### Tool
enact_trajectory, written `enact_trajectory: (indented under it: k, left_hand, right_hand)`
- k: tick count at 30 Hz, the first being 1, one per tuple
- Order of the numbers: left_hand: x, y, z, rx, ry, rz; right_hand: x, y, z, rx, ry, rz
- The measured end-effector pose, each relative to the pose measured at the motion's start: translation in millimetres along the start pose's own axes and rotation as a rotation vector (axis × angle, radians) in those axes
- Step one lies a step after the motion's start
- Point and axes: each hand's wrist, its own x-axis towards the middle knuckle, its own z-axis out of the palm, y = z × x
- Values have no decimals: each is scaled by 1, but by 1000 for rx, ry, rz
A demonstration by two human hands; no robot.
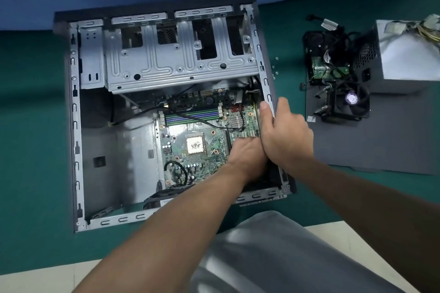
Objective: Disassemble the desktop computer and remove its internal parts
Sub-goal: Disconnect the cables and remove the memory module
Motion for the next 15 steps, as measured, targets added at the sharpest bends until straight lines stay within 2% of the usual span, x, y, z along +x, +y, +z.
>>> enact_trajectory:
  k: [5,11,15]
  left_hand:
    - [-4,-1,2,-33,-11,160]
    - [-3,-3,7,-159,-15,-43]
    - [-4,1,2,-277,-109,-24]
  right_hand:
    - [0,-1,0,-10,8,-6]
    - [3,1,3,-32,26,0]
    - [3,2,5,-38,38,0]
